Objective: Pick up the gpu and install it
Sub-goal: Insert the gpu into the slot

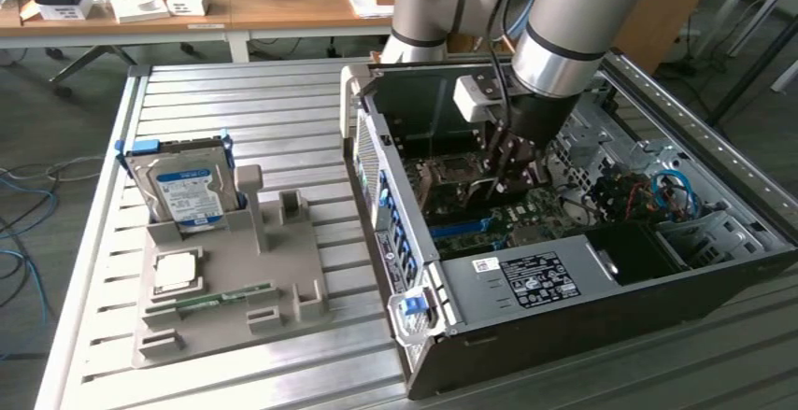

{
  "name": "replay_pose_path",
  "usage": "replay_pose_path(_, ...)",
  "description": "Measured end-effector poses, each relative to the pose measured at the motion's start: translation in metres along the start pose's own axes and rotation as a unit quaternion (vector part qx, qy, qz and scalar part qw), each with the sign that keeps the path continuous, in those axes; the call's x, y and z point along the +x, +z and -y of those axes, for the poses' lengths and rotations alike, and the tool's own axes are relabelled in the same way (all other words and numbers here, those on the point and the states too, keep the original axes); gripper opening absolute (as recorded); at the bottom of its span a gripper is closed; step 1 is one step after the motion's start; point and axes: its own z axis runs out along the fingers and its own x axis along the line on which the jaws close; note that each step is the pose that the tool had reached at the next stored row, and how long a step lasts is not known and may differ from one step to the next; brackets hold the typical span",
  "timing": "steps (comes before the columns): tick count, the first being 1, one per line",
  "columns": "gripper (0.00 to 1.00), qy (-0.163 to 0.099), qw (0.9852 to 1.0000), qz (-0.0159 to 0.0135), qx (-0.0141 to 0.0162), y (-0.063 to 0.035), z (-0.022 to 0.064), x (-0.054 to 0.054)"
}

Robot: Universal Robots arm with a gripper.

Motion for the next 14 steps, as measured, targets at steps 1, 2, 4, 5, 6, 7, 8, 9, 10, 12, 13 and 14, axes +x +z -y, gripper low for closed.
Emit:
replay_pose_path(1, 0.26, 0.0, 1.0, 0.0, 0.0, 0.0002, -0.0001, 0.0001)
replay_pose_path(2, 0.26, 0.0, 1.0, 0.0, 0.0, 0.0007, -0.0001, 0.0001)
replay_pose_path(4, 0.26, 0.0, 1.0, -0.0001, 0.0001, 0.0014, -0.0002, 0.0002)
replay_pose_path(5, 0.26, 0.0, 1.0, -0.0001, 0.0, 0.0016, -0.0002, 0.0002)
replay_pose_path(6, 0.26, 0.0, 1.0, 0.0, 0.0001, 0.0019, -0.0003, 0.0002)
replay_pose_path(7, 0.26, 0.0, 1.0, 0.0, 0.0001, 0.0022, -0.0008, 0.0002)
replay_pose_path(8, 0.26, 0.0, 1.0, 0.0, 0.0001, 0.0025, -0.0016, 0.0003)
replay_pose_path(9, 0.26, 0.0, 1.0, 0.0, 0.0001, 0.0027, -0.0026, 0.0003)
replay_pose_path(10, 0.26, 0.0, 1.0, 0.0, 0.0001, 0.0031, -0.0037, 0.0002)
replay_pose_path(12, 0.26, 0.0, 1.0, -0.0001, 0.0001, 0.0036, -0.0053, 0.0002)
replay_pose_path(13, 0.26, 0.0, 1.0, -0.0001, 0.0001, 0.0039, -0.0059, 0.0002)
replay_pose_path(14, 0.26, 0.0, 1.0, -0.0002, 0.0001, 0.0043, -0.0063, 0.0002)
